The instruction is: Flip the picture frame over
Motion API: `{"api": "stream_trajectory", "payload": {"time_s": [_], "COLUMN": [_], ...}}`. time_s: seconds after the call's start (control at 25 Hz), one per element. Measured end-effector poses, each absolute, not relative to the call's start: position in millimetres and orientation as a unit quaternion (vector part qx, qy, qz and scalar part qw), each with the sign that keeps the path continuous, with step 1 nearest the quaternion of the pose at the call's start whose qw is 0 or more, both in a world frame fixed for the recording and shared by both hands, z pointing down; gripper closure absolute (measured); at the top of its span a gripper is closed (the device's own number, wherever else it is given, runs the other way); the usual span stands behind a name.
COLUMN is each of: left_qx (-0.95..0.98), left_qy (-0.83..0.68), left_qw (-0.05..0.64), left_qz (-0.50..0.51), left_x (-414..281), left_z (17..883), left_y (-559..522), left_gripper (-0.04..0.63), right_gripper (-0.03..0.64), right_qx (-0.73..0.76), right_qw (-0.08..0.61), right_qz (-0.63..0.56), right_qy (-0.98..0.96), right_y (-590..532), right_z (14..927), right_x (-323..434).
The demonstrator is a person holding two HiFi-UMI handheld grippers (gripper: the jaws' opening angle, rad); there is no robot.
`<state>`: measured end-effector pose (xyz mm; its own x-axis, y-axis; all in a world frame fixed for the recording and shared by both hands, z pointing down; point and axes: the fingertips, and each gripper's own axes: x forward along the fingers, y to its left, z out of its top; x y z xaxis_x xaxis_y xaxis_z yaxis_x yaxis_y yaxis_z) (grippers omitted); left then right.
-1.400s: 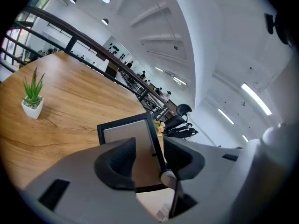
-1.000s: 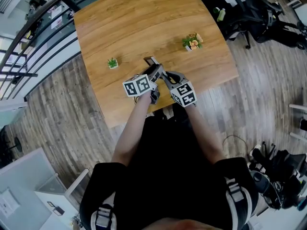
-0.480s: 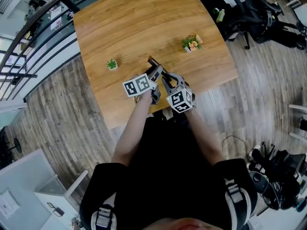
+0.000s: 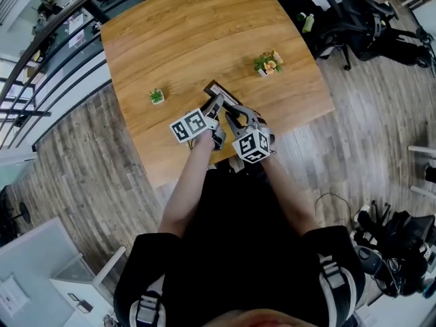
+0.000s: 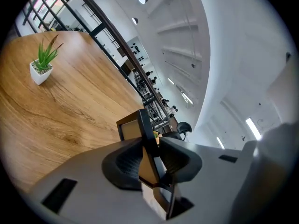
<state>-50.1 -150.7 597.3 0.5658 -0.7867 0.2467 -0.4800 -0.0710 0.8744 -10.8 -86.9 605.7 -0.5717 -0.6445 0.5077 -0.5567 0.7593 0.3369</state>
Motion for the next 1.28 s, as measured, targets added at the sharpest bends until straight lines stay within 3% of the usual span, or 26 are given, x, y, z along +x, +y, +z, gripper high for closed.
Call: {"api": "stream_trajectory", "payload": {"time_s": [0.8,1.28], "left_qx": [0.709,0.726], "left_qy": [-0.404,-0.426], "left_qw": [0.538,0.505], "left_qz": [-0.211,-0.193], "left_x": [-45,-41], "left_z": [589,582], "left_y": [-156,-161], "left_gripper": [0.512,0.512], "right_gripper": [0.492,0.479], "right_qx": [0.311,0.283], "right_qw": [0.284,0.19], "right_qz": [-0.05,0.059], "right_qy": [-0.906,-0.938], "right_y": [-87,-104], "right_z": [603,584], "right_x": [-6,33]}}
